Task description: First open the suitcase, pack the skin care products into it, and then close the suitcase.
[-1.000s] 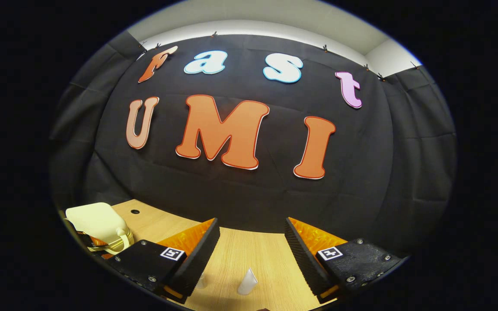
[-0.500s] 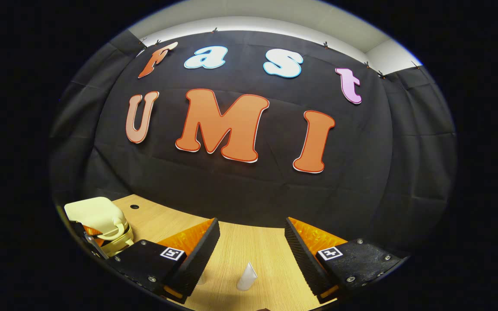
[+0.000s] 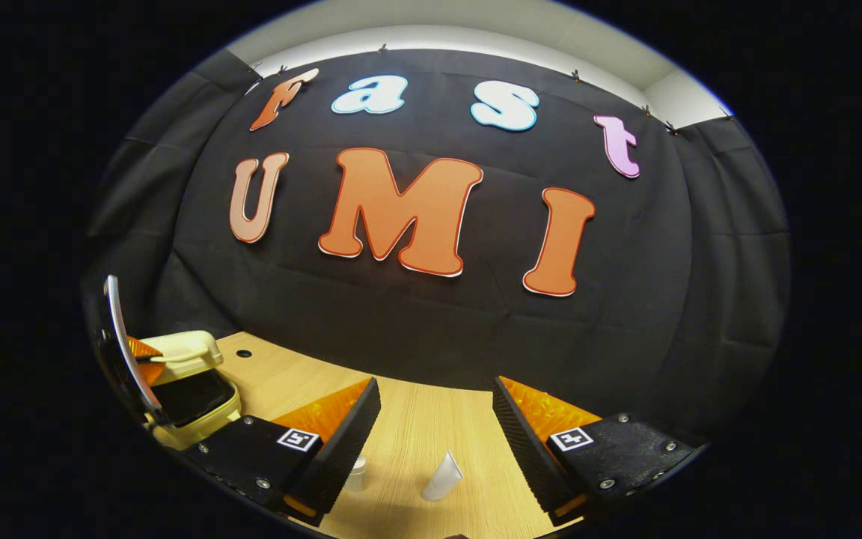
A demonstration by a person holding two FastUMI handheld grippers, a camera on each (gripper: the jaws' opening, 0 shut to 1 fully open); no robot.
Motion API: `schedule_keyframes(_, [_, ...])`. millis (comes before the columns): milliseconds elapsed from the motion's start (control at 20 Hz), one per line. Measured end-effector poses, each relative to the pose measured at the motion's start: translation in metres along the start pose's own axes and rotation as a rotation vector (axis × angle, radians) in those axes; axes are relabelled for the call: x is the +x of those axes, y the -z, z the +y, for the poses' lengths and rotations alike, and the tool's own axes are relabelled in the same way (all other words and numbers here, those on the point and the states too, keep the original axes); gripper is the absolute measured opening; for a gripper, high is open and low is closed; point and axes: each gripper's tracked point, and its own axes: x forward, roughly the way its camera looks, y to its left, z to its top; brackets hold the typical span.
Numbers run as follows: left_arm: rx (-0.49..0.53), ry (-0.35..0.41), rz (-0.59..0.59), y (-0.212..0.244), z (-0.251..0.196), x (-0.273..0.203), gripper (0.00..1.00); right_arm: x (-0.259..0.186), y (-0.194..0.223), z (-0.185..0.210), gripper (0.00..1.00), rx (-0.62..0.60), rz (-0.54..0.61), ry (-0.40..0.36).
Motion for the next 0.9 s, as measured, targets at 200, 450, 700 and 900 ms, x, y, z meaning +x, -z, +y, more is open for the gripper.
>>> schedule_keyframes(200, [-0.116,-0.012,-0.022,0.0,0.015,-0.002,0.04,-0.001,0.004,0.011,0.97,-0.011,0.016,-0.025])
schedule_keyframes(450, [-0.259,-0.019,-0.044,0.006,0.039,-0.009,0.03,0.0,0.012,0.03,0.97,-0.028,0.047,-0.065])
schedule_keyframes(700, [-0.43,-0.014,-0.043,0.02,0.066,-0.008,0.04,0.002,0.025,0.048,0.97,-0.034,0.096,-0.089])
schedule_keyframes(900, [-0.523,-0.048,-0.037,0.043,0.09,-0.009,0.03,0.007,0.035,0.06,0.97,-0.039,0.133,-0.101])
